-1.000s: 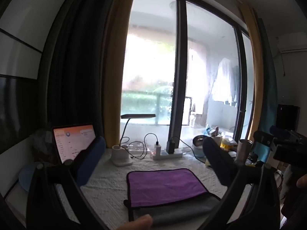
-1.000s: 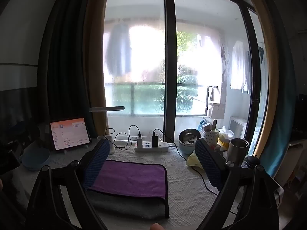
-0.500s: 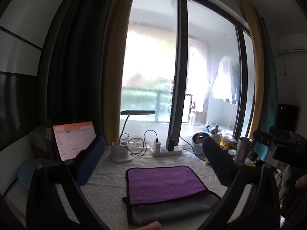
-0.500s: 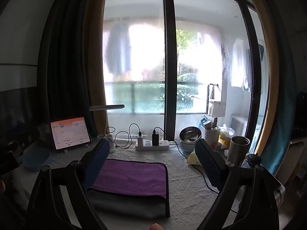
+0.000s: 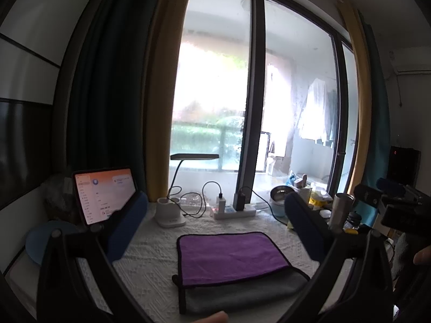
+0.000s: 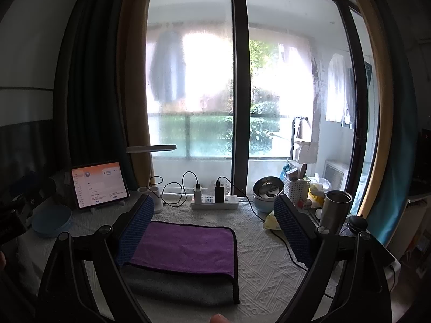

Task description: Fold towel

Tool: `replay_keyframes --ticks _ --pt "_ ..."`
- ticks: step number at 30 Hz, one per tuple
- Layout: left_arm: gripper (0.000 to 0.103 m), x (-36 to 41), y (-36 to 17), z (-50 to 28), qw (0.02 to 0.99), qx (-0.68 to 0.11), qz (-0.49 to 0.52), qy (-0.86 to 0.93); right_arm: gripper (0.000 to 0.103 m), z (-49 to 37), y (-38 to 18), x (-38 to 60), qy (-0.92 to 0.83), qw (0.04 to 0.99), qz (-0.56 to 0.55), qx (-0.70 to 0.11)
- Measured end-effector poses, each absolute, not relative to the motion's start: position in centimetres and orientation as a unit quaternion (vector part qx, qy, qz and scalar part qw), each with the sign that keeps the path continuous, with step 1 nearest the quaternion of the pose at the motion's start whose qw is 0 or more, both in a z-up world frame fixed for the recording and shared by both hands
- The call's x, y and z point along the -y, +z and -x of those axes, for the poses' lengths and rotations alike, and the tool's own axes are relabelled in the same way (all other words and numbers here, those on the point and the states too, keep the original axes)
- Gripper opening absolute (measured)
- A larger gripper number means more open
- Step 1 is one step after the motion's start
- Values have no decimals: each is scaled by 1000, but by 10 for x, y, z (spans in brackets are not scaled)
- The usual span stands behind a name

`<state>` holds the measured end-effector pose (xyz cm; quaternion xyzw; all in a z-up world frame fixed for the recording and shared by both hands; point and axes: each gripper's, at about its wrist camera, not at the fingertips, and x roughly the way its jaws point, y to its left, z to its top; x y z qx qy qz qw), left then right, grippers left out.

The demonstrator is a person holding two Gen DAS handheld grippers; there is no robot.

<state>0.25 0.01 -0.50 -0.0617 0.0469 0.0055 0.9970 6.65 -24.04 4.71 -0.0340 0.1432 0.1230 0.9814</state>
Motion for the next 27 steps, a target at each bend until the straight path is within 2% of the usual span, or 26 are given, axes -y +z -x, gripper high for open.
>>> replay_keyframes --ticks 27 --pt "102 -1 -7 -2 997 -51 64 5 93 -68 41 238 124 980 37 -150"
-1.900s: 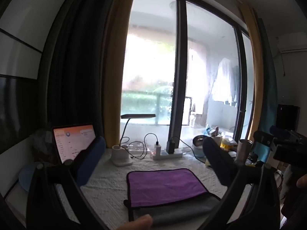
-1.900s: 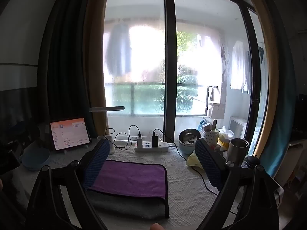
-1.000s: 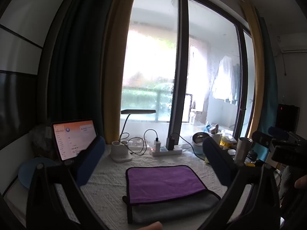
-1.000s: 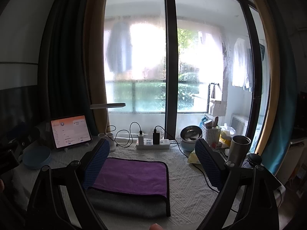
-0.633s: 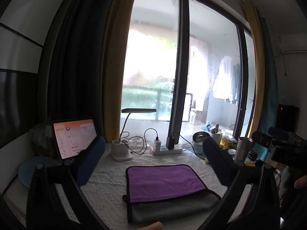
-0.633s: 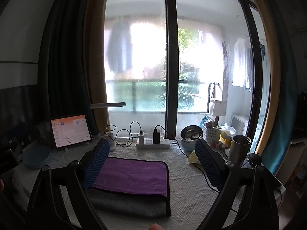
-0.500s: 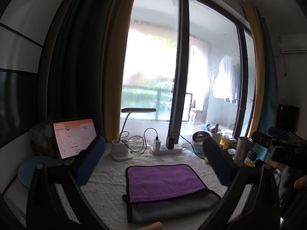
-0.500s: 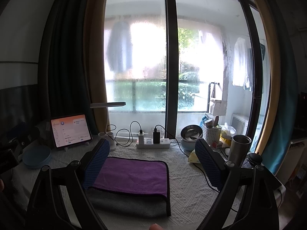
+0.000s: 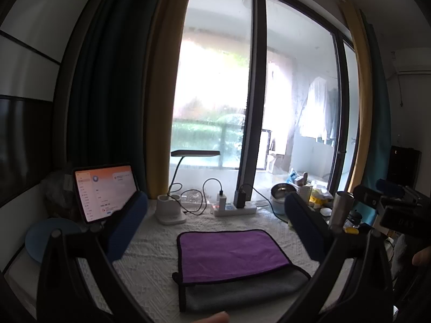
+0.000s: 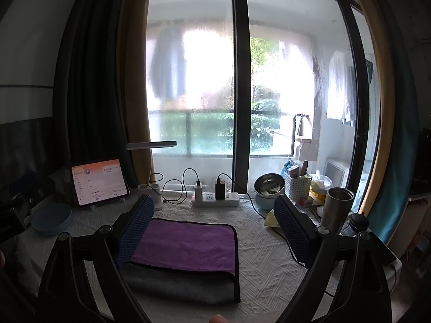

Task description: Fold towel

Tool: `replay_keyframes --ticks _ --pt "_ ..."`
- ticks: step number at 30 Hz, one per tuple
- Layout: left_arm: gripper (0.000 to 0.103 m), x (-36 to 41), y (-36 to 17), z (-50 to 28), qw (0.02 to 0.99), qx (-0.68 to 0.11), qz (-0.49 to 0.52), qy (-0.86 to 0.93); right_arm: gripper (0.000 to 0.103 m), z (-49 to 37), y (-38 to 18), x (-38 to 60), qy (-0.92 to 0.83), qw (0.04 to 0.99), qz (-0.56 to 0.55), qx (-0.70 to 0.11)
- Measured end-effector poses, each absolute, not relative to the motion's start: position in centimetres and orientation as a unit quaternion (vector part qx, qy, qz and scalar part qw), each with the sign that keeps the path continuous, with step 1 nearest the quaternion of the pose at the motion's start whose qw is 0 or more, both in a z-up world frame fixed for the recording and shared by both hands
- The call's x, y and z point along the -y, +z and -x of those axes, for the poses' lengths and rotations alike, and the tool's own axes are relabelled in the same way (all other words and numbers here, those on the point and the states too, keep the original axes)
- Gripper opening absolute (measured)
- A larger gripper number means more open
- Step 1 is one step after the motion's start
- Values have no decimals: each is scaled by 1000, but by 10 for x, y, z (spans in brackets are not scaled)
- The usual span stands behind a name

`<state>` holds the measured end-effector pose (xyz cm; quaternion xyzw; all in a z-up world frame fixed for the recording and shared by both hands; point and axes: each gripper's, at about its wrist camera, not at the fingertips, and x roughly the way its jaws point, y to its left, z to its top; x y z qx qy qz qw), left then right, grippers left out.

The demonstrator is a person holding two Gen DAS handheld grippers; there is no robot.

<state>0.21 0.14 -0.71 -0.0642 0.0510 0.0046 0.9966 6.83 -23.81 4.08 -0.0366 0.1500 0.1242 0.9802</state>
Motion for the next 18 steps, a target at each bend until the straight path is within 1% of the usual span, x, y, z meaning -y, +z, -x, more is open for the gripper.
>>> replay_keyframes --ticks 18 --pt "102 -2 -9 -2 996 -54 64 5 93 -69 36 237 124 980 36 -153"
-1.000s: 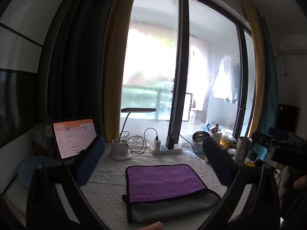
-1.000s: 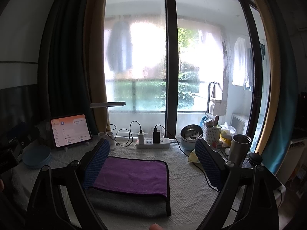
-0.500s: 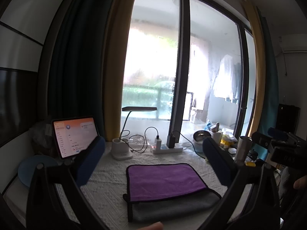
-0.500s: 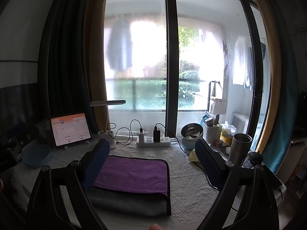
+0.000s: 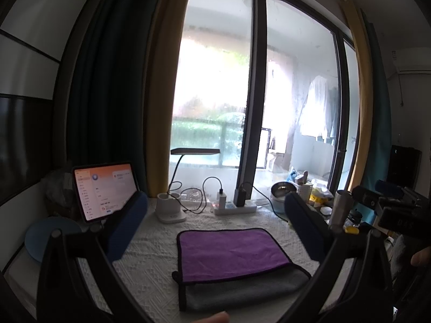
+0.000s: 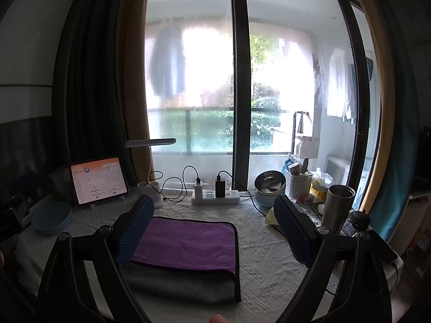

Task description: Fold towel

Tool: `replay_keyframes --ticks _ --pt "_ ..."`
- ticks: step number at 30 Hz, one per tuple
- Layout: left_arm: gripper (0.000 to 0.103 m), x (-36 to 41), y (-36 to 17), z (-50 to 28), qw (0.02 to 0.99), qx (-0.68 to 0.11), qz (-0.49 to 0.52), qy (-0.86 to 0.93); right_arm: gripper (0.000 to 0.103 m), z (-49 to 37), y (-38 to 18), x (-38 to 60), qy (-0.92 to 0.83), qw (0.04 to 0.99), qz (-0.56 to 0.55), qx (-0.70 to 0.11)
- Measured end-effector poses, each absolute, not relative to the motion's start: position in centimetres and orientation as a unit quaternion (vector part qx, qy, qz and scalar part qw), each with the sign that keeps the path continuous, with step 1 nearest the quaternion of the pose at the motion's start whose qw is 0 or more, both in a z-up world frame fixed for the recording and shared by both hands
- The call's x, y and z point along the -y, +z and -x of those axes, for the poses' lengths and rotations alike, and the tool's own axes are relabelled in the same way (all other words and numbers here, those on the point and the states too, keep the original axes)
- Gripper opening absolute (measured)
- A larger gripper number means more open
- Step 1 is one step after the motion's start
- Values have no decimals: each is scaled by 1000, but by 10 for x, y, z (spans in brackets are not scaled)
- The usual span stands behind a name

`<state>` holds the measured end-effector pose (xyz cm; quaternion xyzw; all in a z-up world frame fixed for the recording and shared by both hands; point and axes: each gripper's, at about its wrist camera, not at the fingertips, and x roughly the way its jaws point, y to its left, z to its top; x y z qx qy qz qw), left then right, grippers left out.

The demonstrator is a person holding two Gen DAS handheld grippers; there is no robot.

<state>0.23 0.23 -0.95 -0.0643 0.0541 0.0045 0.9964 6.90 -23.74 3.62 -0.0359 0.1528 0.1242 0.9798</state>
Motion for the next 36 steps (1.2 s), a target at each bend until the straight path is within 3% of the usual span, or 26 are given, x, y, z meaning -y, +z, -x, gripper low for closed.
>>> replay_keyframes --ticks 20,36 --pt "102 2 -16 -22 995 -78 65 2 93 -87 24 247 122 977 31 -171" --pt "102 3 -67 -97 980 -194 55 -3 90 -145 -22 249 137 957 54 -249"
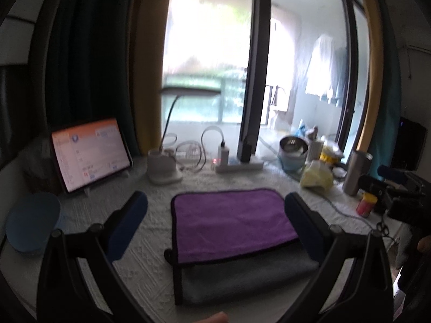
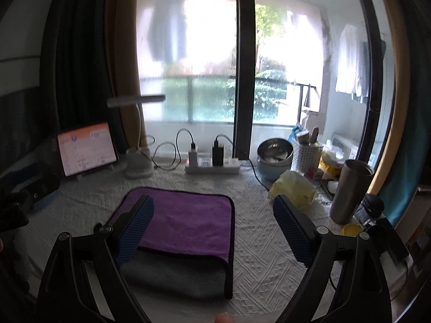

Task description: Fold towel

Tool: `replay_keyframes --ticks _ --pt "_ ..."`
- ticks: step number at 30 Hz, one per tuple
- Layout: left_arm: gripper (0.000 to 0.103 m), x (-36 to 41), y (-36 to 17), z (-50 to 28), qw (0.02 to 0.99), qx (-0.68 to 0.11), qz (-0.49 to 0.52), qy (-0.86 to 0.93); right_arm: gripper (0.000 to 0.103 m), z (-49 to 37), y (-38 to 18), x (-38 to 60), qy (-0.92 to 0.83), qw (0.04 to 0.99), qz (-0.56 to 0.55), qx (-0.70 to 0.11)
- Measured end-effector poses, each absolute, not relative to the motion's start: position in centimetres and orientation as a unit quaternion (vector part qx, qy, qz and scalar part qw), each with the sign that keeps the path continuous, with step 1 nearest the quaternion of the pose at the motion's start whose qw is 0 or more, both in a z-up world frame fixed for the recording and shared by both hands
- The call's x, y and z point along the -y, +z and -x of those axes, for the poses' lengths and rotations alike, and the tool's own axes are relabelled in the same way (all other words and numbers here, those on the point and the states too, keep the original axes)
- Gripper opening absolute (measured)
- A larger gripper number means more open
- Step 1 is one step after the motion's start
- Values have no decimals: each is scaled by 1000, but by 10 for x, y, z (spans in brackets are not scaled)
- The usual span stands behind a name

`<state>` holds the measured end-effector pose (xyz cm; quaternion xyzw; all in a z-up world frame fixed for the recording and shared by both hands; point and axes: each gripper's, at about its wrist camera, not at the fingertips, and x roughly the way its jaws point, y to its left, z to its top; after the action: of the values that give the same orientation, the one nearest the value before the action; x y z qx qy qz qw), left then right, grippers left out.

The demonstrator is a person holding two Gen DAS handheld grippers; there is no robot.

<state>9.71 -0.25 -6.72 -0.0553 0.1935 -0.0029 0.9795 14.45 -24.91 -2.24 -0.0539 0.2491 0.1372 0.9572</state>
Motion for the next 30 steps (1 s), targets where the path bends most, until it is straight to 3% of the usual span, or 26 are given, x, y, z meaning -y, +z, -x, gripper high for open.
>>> replay_keyframes --ticks 12,19,22,30 --pt "102 -6 -118 -134 962 -268 62 2 76 -190 -78 250 159 933 46 -319" --pt "101 -13 -152 -156 944 -319 86 -4 51 -214 -115 254 178 914 40 -364" --pt "96 -15 -168 -164 936 -343 84 1 44 -223 -134 256 185 902 36 -388" --pt "88 -21 -203 -173 912 -399 93 3 44 -234 -171 255 194 878 48 -436"
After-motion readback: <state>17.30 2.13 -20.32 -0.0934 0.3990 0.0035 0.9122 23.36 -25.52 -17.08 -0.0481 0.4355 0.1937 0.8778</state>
